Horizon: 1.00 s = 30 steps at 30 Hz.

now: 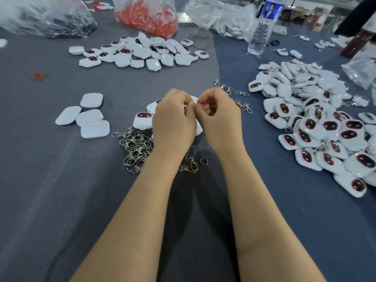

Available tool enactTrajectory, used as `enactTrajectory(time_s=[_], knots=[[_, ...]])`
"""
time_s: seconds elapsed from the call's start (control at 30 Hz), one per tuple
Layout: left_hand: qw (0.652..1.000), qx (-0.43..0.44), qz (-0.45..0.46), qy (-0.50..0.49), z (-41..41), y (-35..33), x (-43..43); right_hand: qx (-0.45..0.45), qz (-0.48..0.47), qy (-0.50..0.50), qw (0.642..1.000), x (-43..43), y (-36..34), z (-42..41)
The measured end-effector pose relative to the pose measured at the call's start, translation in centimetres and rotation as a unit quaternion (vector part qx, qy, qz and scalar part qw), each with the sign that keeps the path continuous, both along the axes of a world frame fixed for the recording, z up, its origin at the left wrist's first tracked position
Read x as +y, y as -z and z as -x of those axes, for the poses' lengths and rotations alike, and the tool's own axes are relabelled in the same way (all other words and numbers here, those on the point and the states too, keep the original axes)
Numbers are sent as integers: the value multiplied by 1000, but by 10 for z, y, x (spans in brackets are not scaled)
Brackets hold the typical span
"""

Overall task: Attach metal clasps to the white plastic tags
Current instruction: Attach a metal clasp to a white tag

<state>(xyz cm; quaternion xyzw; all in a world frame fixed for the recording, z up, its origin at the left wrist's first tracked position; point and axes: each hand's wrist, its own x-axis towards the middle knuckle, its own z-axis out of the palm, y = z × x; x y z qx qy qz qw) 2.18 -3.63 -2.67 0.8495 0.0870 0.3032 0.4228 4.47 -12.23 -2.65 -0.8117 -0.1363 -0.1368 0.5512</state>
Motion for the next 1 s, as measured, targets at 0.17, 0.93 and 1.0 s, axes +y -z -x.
enactTrajectory(time_s=[0.17,0.93,1.0], knots=[[1000,7,4,11,-1,2,2,-11,13,-5,1000,-2,2,0],[953,98,269,100,-1,-1,8,28,17,71,997,-7,5,-4],[960,93,247,98,-1,-1,8,29,18,73,997,-7,5,-4]])
